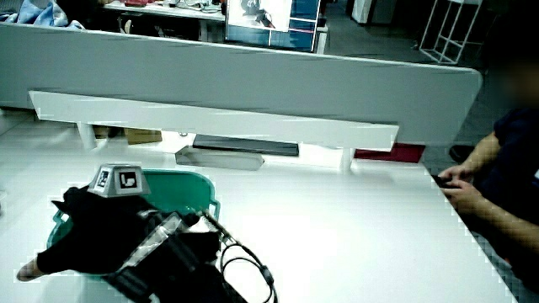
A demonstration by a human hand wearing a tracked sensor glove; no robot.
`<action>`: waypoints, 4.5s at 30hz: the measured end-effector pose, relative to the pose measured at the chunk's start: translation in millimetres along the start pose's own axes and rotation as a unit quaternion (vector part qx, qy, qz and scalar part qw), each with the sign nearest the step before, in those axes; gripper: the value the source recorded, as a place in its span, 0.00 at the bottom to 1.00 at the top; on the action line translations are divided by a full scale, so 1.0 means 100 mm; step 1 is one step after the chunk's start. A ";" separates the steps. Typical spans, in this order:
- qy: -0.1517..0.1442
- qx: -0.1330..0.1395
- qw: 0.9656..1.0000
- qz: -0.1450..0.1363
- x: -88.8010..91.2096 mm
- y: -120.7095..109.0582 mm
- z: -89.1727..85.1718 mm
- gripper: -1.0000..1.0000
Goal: Pick red block
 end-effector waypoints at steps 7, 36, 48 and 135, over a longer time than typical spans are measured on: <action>0.027 -0.001 0.999 -0.031 0.31 0.02 0.03 0.50; -0.034 -0.034 0.985 -0.168 0.87 0.15 -0.13 0.50; -0.048 -0.057 0.979 -0.188 0.93 0.21 -0.19 0.50; -0.150 0.030 0.979 -0.131 0.31 -0.22 0.17 1.00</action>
